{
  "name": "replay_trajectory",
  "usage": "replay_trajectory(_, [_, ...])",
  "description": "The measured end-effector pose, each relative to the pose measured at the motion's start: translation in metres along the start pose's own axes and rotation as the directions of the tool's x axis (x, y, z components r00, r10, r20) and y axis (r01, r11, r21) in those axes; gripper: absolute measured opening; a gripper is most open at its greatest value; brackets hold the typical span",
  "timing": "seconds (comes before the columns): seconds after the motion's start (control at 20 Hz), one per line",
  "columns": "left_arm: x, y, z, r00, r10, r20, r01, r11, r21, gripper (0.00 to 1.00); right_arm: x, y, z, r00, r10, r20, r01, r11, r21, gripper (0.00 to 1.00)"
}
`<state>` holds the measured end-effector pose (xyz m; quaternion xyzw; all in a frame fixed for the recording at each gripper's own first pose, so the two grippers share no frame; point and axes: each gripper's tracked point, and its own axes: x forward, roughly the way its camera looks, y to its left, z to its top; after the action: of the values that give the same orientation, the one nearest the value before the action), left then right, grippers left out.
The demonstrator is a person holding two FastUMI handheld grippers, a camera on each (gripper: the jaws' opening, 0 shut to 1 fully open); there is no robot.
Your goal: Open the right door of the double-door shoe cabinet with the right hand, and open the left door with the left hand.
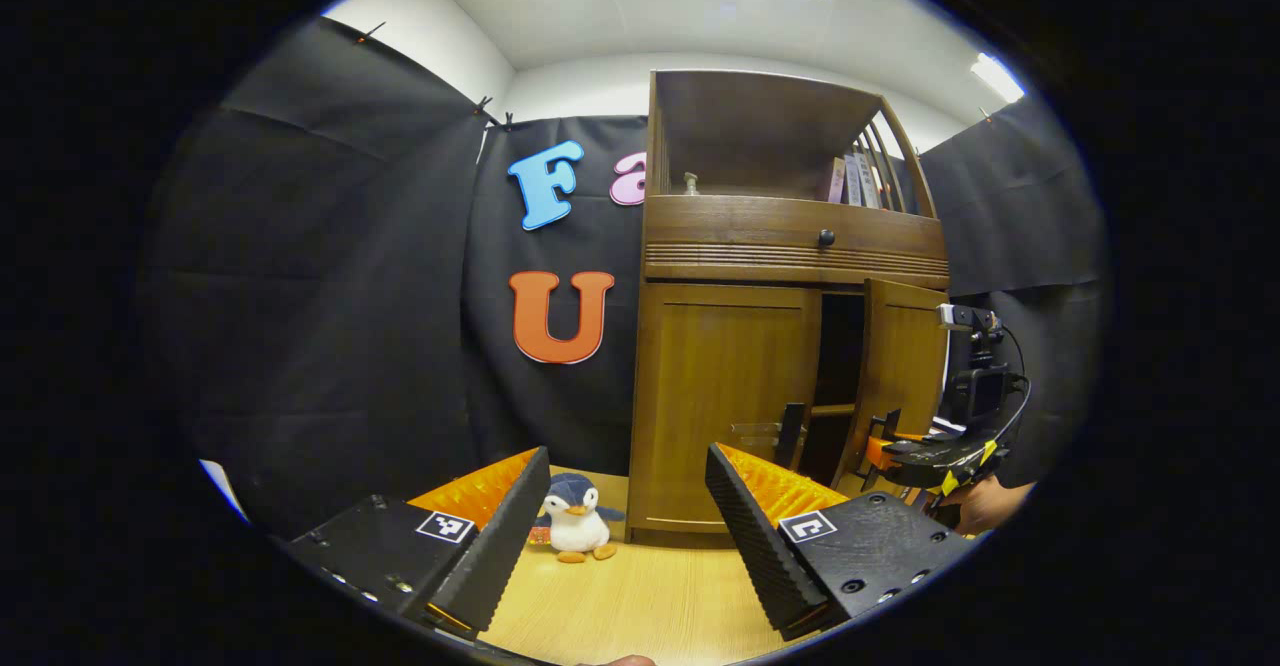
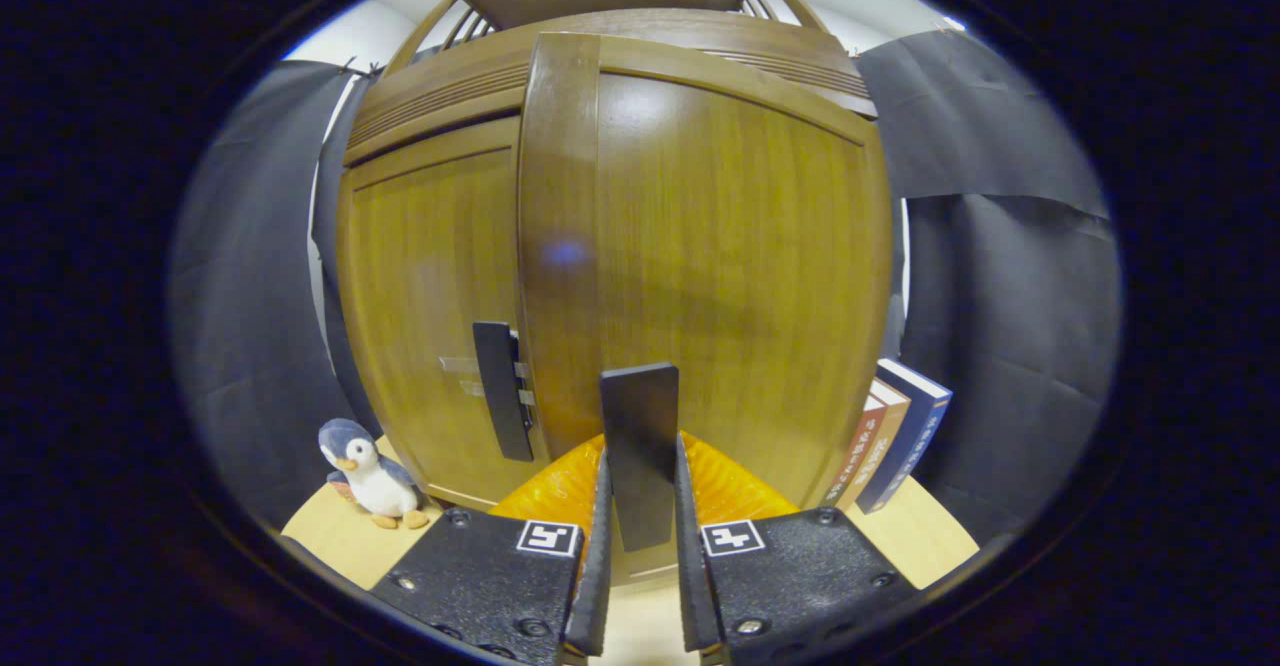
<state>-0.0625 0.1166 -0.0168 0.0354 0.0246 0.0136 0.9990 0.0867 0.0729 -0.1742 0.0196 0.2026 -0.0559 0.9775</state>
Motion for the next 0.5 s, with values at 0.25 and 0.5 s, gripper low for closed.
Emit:
replay_trajectory(0.25, [0.012,-0.012,-0.014,0.998,-0.066,-0.012,0.066,0.998,-0.004,1.00,-0.033,-0.023,-0.005,0.999,-0.046,0.006,0.046,0.999,0.006,0.31])
replay_trajectory(0.5, [0.018,-0.026,-0.029,0.992,-0.120,-0.044,0.119,0.993,-0.019,0.95,-0.055,-0.045,-0.010,0.998,-0.067,0.001,0.067,0.998,0.014,0.28])
